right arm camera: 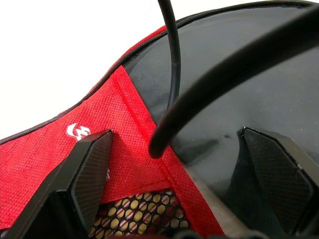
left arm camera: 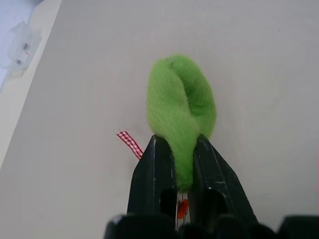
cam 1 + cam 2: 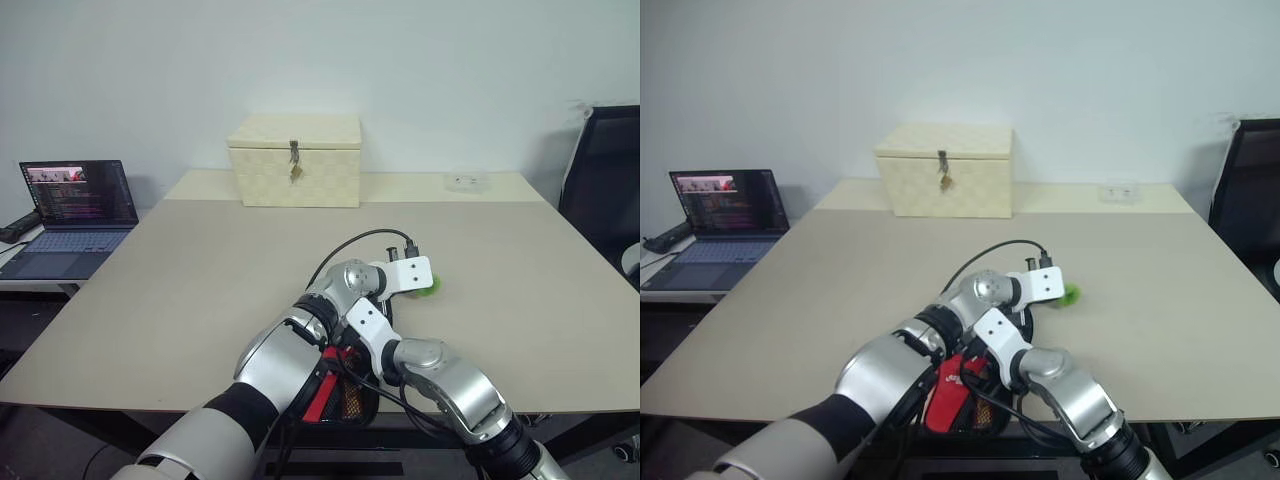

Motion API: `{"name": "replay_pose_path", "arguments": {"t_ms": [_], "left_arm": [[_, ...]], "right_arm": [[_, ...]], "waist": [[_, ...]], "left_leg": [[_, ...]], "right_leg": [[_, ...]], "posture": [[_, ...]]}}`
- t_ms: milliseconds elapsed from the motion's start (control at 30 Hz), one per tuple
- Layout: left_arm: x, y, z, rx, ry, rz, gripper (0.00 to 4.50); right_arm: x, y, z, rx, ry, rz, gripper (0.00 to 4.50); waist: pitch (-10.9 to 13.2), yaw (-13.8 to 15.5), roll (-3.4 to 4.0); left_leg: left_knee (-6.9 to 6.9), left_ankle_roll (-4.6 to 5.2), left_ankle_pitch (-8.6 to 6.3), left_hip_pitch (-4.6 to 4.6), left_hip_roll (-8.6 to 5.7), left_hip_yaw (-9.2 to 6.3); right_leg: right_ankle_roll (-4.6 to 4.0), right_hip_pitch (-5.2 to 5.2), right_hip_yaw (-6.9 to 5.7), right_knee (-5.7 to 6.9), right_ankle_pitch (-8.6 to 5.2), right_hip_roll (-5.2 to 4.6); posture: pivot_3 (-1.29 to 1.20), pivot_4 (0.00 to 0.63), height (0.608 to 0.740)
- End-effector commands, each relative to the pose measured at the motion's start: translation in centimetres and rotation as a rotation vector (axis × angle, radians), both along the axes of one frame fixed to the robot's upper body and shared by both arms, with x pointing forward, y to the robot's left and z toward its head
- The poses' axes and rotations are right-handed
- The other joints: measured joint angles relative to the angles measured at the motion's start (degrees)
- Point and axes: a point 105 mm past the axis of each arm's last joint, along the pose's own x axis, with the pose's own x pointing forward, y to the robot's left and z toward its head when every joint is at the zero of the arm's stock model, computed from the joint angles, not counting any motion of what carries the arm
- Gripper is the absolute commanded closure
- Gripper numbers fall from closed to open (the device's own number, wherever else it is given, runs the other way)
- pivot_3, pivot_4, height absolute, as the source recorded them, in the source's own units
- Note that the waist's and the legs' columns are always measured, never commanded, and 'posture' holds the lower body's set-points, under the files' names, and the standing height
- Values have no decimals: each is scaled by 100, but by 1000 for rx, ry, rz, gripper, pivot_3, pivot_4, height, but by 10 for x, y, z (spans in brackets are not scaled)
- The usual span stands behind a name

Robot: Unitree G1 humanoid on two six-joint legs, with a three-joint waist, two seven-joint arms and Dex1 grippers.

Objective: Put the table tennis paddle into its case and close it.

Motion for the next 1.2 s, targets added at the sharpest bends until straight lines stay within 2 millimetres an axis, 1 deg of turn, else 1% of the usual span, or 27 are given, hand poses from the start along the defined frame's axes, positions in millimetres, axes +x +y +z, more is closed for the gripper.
{"name": "replay_pose_path", "arguments": {"t_ms": [33, 167, 300, 333, 367, 433, 467, 533, 600, 700, 767, 800, 867, 900, 967, 1000, 1100, 1133, 1200], "left_arm": [[-9, -10, 5, -75, 54, -59, 3451], [-14, -11, 4, -115, 108, -90, 1984], [-18, -12, 10, -190, 150, -115, 510], [-17, -11, 12, -220, 169, -113, 174], [-18, -11, 16, -256, 200, -115, 57], [-16, -7, 25, -315, 218, -123, 57], [-14, -4, 33, -367, 228, -114, 57], [-4, 8, 50, -484, 237, -66, 57], [6, 26, 61, -557, 221, -17, 57], [21, 61, 78, -664, 191, 70, 57], [30, 90, 89, -740, 172, 142, 57], [33, 105, 91, -770, 173, 174, 57], [35, 134, 89, -792, 177, 218, 57], [33, 149, 86, -810, 199, 233, 57], [21, 182, 81, -857, 264, 234, 57], [13, 192, 81, -884, 304, 223, 57], [-10, 219, 72, -891, 377, 234, 57], [-17, 226, 68, -879, 393, 245, 57], [-30, 233, 60, -847, 414, 264, 57]], "right_arm": [[-15, 2, -34, -51, 169, 40, 0], [-15, 4, -21, -24, 150, 60, 0], [-16, 10, -2, 23, 137, 82, 0], [-15, 10, 1, 30, 132, 82, 0], [-15, 10, 5, 40, 127, 83, 0], [-11, 10, 14, 65, 113, 66, 0], [-8, 9, 19, 77, 104, 54, 0], [0, 7, 30, 116, 81, 23, 0], [6, 6, 41, 149, 61, -3, 0], [12, 3, 56, 199, 40, -38, 0], [15, -1, 66, 231, 31, -57, 0], [16, -2, 71, 247, 27, -66, 0], [17, -6, 80, 292, 29, -76, 0], [18, -8, 88, 321, 27, -77, 0], [22, -14, 103, 390, 18, -75, 0], [25, -17, 107, 404, 13, -79, 0], [44, -27, 106, 371, -12, -115, 0], [51, -30, 105, 353, -23, -125, 0], [68, -34, 100, 304, -48, -145, 0]], "waist": [[-1, -7, 0], [-1, -7, 0], [0, -7, 0], [0, -7, 0], [0, -7, 0], [1, -7, -1], [2, -7, -1], [7, -10, -2], [9, -27, -2], [10, -61, -1], [10, -84, 0], [10, -90, 0], [10, -99, 0], [10, -101, 0], [13, -136, 4], [14, -143, 5], [15, -132, 6], [15, -127, 6], [15, -99, 6]], "left_leg": [[0, 0, 0, 2, 0, 0], [0, 0, 0, 2, 2, -1], [0, 0, 0, -4, 2, -7], [0, 0, 0, -5, 3, -7], [-1, 1, -1, -6, 4, -10], [-1, 1, -1, -8, 3, -13], [-1, 1, -1, -8, 4, -14], [-1, 1, -1, -12, 6, -16], [0, 1, 0, -15, 7, -19], [-1, 1, -1, -15, 8, -22], [-3, 1, -1, -15, 8, -25], [-4, 1, -1, -15, 8, -26], [-6, 1, -1, -15, 8, -29], [-8, 1, 0, -14, 8, -29], [-9, 1, 0, -15, 9, -30], [-13, 1, 0, -15, 10, -26], [-17, 0, 0, -16, 11, -27], [-17, 0, 0, -16, 11, -28], [-17, 0, 0, -14, 10, -29]], "right_leg": [[0, 1, 1, 1, 0, 1], [0, 0, 2, 2, 0, 3], [-1, -4, 4, 0, 0, 2], [-2, -5, 3, 0, 1, 2], [-4, -7, 4, 0, 2, 2], [-6, -9, 4, 0, 3, 1], [-8, -9, 3, 0, 4, 1], [-9, -13, 4, 1, 5, 1], [-11, -17, 5, 4, 6, 0], [-15, -18, 7, 4, 8, 0], [-20, -18, 6, 4, 11, -1], [-28, -18, 6, 4, 16, -1], [-29, -19, 4, 4, 16, -2], [-29, -19, 5, 3, 16, -2], [-30, -20, 4, 1, 16, -3], [-31, -23, 10, 2, 17, -3], [-33, -26, 9, 1, 17, -6], [-33, -26, 8, 1, 17, -6], [-34, -23, 6, 0, 17, -8]], "posture": [[0, 150, 740], [0, 150, 740], [0, 150, 740], [0, 150, 740], [0, 150, 740], [0, 150, 740], [0, 150, 740], [0, 150, 740], [0, 150, 740], [0, 150, 740], [0, 150, 740], [0, 150, 740], [0, 150, 740], [0, 150, 740], [0, 150, 740], [0, 150, 740], [0, 150, 740], [0, 150, 740], [0, 150, 740]]}}
